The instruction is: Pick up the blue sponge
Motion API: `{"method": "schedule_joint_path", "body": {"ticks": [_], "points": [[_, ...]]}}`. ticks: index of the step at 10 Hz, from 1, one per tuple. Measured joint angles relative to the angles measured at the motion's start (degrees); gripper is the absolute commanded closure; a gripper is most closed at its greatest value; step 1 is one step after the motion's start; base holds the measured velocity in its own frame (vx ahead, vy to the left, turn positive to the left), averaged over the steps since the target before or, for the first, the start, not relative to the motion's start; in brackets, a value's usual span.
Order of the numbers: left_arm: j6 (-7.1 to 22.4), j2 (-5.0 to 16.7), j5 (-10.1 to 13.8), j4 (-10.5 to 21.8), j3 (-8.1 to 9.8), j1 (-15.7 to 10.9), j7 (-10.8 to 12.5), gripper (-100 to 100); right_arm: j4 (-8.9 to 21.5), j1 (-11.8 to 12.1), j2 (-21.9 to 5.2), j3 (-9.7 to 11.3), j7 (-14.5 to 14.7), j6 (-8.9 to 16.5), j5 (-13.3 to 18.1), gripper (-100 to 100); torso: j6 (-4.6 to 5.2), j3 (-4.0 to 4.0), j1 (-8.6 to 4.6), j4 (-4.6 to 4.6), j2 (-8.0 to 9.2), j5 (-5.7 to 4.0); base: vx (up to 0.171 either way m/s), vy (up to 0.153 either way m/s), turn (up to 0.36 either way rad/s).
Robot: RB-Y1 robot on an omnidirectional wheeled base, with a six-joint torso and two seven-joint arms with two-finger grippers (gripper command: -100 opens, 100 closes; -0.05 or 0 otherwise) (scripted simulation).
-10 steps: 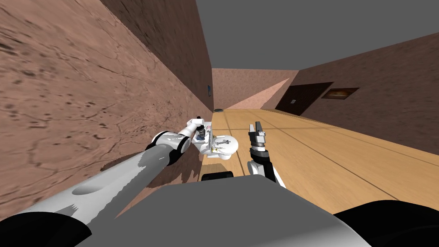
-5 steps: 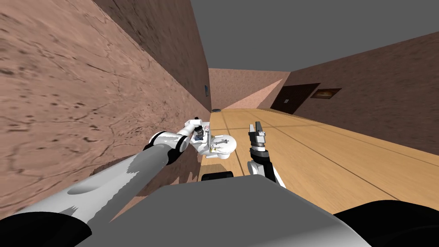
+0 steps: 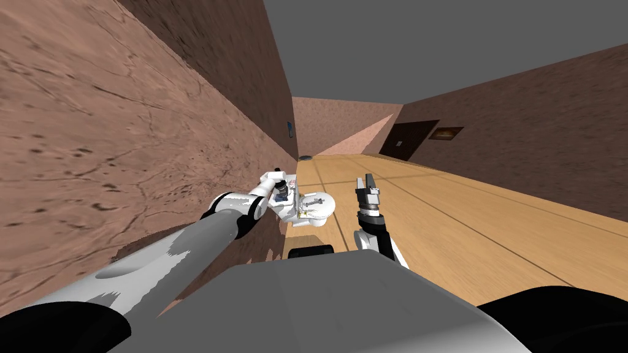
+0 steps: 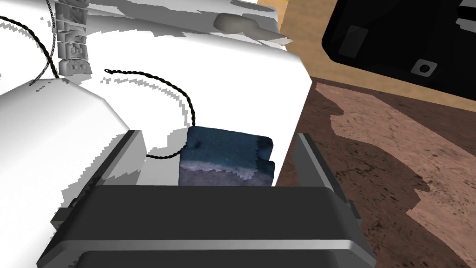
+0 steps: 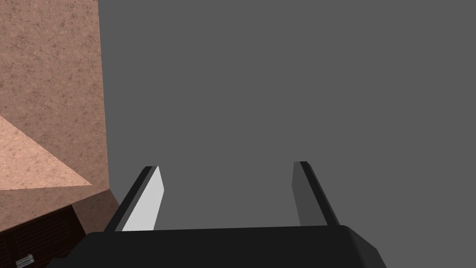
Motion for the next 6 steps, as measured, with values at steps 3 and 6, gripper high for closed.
{"method": "schedule_joint_path", "body": {"ticks": [3, 6], "points": [[-0.56, 0.07, -0.16, 0.96, 0.29, -0.3, -0.14, 100, 0.0, 0.0, 0.0, 0.0, 0.0, 0.0, 0.0, 0, 0.01, -0.05, -0.02, -0.01, -0.1, -0.01, 0.0, 0.0, 0.0], [-0.58, 0.08, -0.17, 0.95, 0.29, -0.3, -0.14, 100, 0.0, 0.0, 0.0, 0.0, 0.0, 0.0, 0.0, 0, 0.0, -0.06, -0.03, -0.01, -0.12, -0.01, 0.0, 0.0, 0.0]]}}
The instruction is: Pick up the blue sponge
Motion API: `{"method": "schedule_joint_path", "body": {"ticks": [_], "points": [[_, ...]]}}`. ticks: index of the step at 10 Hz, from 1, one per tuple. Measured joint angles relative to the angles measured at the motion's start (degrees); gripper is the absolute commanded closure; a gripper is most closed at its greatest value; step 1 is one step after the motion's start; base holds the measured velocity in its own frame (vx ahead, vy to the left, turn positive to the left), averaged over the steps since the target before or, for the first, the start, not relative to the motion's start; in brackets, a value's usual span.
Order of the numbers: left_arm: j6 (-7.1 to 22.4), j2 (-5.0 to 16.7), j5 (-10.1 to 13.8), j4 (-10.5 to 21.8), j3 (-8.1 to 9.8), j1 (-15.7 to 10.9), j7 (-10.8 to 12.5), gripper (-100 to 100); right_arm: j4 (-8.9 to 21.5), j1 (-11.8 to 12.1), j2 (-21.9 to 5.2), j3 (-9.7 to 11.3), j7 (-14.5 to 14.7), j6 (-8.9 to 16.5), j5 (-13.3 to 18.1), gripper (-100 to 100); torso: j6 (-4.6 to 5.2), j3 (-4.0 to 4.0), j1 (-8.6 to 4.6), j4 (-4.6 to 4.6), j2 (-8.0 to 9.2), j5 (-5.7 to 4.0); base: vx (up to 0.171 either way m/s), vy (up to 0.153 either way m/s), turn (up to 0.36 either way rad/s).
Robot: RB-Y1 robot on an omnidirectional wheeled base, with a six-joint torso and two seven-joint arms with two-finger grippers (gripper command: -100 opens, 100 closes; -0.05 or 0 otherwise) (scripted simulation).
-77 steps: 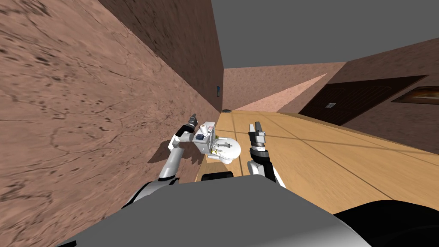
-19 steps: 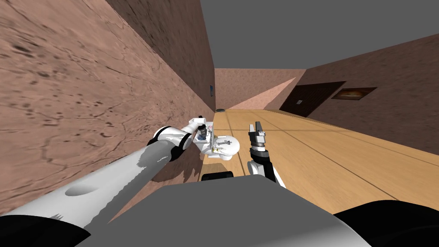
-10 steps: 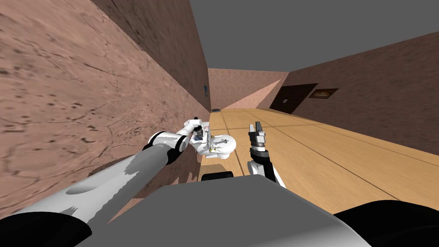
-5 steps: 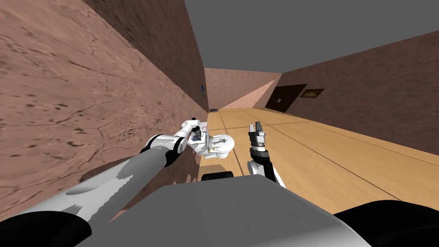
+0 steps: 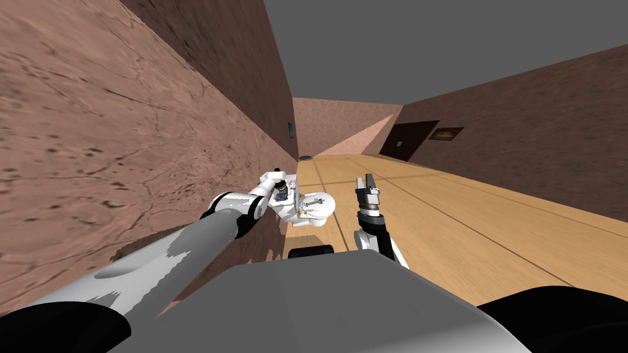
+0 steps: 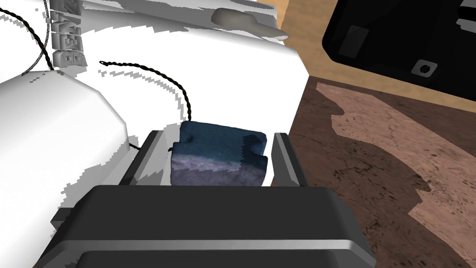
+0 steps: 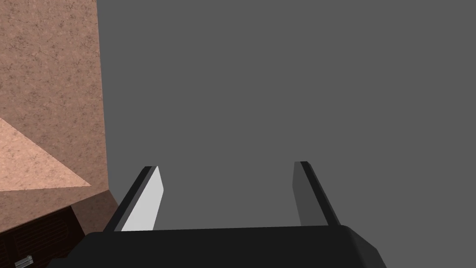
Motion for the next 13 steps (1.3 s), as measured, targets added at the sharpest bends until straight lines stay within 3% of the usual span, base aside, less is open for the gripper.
{"method": "schedule_joint_path", "body": {"ticks": [1, 2, 7, 8, 9, 11, 12, 13], "points": [[0.0, 0.0, 0.0, 0.0, 0.0, 0.01, 0.0, 0, 0.0, 0.0, 0.0, 0.0, 0.0, 0.0, 0.0, 0, 0.0, 0.0, 0.0, 0.0, 0.0, 0.0, 0.0, 0.0, 0.0], [0.0, 0.0, 0.0, 0.0, 0.0, 0.01, 0.0, 100, 0.0, 0.0, 0.0, 0.0, 0.0, 0.0, 0.0, 0, 0.0, 0.01, 0.0, 0.01, 0.01, 0.0, 0.028, -0.004, 0.26], [-1.71, -2.99, 5.28, 6.09, -6.06, -6.01, -1.11, 100, 0.0, 0.01, 0.0, 0.0, 0.0, 0.0, 0.0, 0, 0.01, -0.02, -0.09, 0.03, -0.07, -0.04, 0.032, -0.017, 0.194], [-2.4, -3.35, 5.8, 7.64, -6.54, -6.98, -1.39, 100, 0.0, 0.0, 0.0, 0.0, 0.0, 0.0, 0.0, 0, 0.05, -0.01, -0.08, 0.03, -0.05, -0.04, 0.009, -0.002, -0.02], [-0.87, -3.29, 5.68, 3.92, -6.93, -4.83, -0.8, 100, 0.0, 0.0, 0.0, 0.0, 0.0, 0.0, 0.0, 0, 0.05, 0.0, -0.03, 0.01, -0.01, -0.02, 0.019, -0.003, 0.237], [0.25, -4.44, 7.23, 2.47, -9.19, -5.18, -0.41, 100, 0.0, 0.0, 0.0, 0.0, 0.0, 0.0, 0.0, 0, 0.02, 0.03, -0.05, 0.07, -0.02, -0.04, 0.017, -0.012, 0.089], [0.1, -4.49, 7.47, 3.26, -9.37, -5.85, -0.56, 100, 0.0, 0.0, 0.0, 0.0, 0.0, 0.0, 0.0, 0, 0.07, 0.04, -0.06, 0.07, 0.02, -0.04, 0.009, -0.004, 0.121], [-1.43, -5.0, 8.31, 7.1, -9.83, -8.14, -1.33, 100, 0.0, 0.0, 0.0, 0.0, 0.0, 0.0, 0.0, 0, 0.02, 0.06, -0.05, 0.08, 0.04, -0.05, 0.01, -0.007, 0.068]]}}
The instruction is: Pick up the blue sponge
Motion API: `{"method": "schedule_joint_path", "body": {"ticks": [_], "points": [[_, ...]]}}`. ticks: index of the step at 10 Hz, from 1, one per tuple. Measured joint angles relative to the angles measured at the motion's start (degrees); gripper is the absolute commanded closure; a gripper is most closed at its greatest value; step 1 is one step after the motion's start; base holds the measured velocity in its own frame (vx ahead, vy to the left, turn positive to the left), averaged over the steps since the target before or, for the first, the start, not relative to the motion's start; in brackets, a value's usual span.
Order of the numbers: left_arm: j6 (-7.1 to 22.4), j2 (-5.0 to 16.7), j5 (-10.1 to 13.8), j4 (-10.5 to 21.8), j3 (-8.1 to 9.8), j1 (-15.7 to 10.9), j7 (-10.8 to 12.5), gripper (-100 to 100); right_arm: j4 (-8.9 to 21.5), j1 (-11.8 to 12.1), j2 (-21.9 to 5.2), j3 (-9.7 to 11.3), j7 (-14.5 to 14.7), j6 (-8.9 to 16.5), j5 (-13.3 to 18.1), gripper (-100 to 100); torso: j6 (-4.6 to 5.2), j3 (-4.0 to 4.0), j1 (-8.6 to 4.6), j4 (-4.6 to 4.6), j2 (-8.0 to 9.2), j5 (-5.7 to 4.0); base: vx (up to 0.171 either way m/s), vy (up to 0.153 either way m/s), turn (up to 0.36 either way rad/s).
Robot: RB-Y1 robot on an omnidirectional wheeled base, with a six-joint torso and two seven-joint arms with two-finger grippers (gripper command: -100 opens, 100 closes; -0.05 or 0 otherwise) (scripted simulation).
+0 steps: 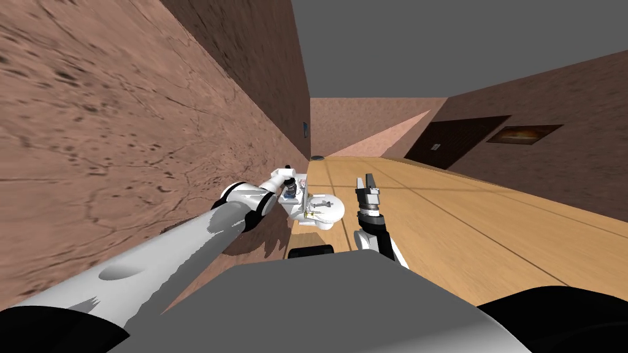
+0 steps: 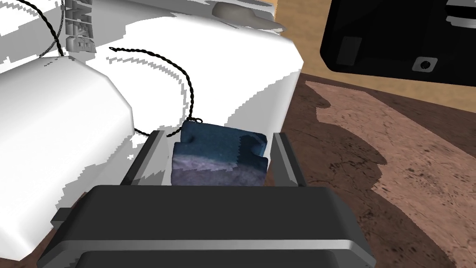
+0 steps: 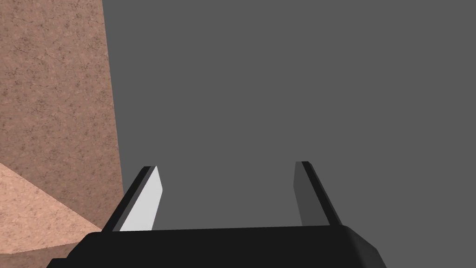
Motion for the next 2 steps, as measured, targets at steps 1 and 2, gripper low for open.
{"method": "schedule_joint_path", "body": {"ticks": [1, 2], "points": [[0.13, -0.09, 0.23, -1.13, -0.49, 0.48, 0.03, 100, 0.0, 0.0, 0.0, 0.0, 0.0, 0.0, 0.0, 0, 0.03, 0.01, 0.01, 0.0, 0.02, 0.01, 0.0, 0.0, 0.0], [0.33, -0.08, 0.23, -1.44, -0.53, 0.59, 0.16, 0, 0.0, -0.01, 0.0, 0.0, 0.0, 0.0, 0.0, 0, 0.05, 0.03, 0.02, 0.0, 0.05, 0.01, 0.0, 0.0, 0.0]]}}
